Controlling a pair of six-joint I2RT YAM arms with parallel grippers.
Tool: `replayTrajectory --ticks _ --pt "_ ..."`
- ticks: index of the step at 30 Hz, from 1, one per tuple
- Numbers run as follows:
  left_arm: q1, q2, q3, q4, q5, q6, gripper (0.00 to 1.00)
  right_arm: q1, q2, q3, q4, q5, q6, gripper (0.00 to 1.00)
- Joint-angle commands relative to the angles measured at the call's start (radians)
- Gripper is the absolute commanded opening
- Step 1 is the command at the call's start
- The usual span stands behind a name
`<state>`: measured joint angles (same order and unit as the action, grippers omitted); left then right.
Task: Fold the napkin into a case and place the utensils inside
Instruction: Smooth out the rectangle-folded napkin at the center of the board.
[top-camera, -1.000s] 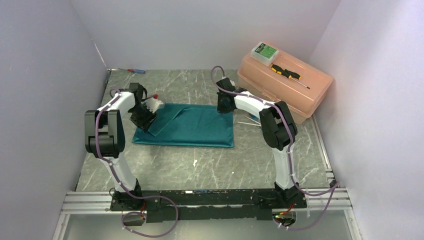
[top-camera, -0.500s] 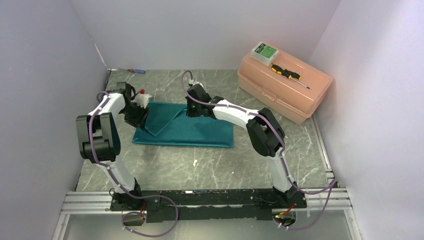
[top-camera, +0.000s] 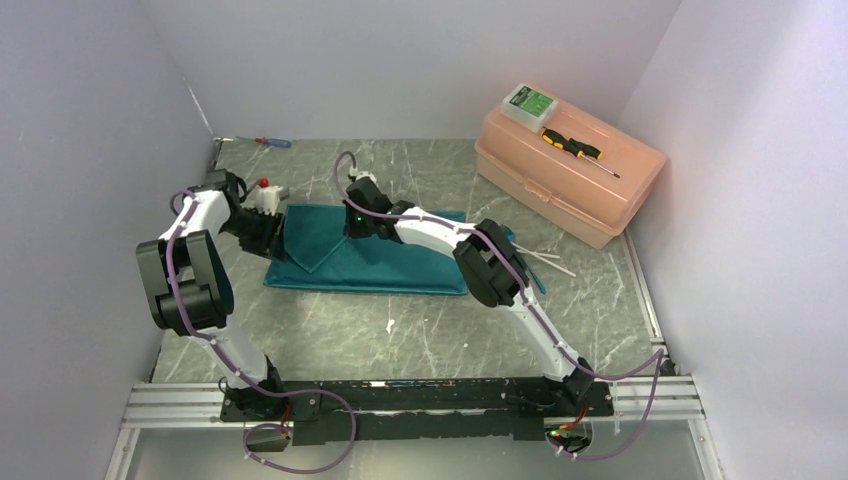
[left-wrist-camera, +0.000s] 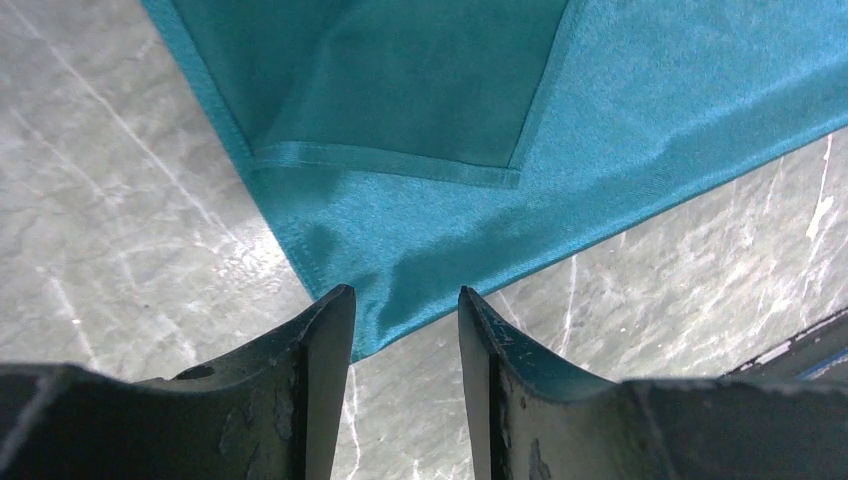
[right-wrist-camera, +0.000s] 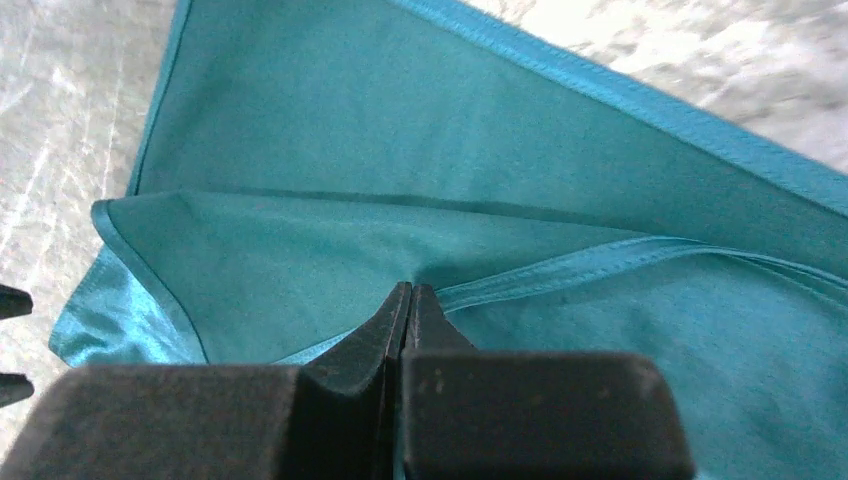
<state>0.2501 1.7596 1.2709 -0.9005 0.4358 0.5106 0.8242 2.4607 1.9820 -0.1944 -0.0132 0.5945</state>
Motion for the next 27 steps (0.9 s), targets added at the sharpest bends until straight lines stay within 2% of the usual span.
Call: replayTrajectory --ticks 1,9,15,18,20,24,27 --pt "0.0 -0.04 -0.035 -0.015 0.048 0.045 0.47 0.007 0.029 0.081 -0.003 -0.011 -0.015 0.0" --pt "0.001 -0.05 -0.087 0.004 0.025 0.1 0.45 0.007 0.049 0.08 0.065 -0.034 -0.025 0.0" --pt "0.0 -0.05 -0.137 0.055 -0.033 0.127 0.44 0.003 0.089 0.153 0.111 -0.053 -0.031 0.0" --pt "-0.002 -0.044 -0.129 0.072 -0.038 0.109 0.44 0.001 0.044 0.131 0.135 -0.053 -0.038 0.0" --pt "-0.008 -0.035 -0.11 0.079 -0.052 0.086 0.43 0.002 -0.043 0.043 0.18 -0.055 -0.048 0.0" --pt "-0.027 -0.022 -0.088 0.1 -0.092 0.052 0.43 0.015 -0.26 -0.262 0.308 -0.057 -0.047 0.01" --pt "-0.056 -0.013 -0.09 0.121 -0.134 0.034 0.43 0.028 -0.381 -0.446 0.325 -0.048 -0.045 0.01"
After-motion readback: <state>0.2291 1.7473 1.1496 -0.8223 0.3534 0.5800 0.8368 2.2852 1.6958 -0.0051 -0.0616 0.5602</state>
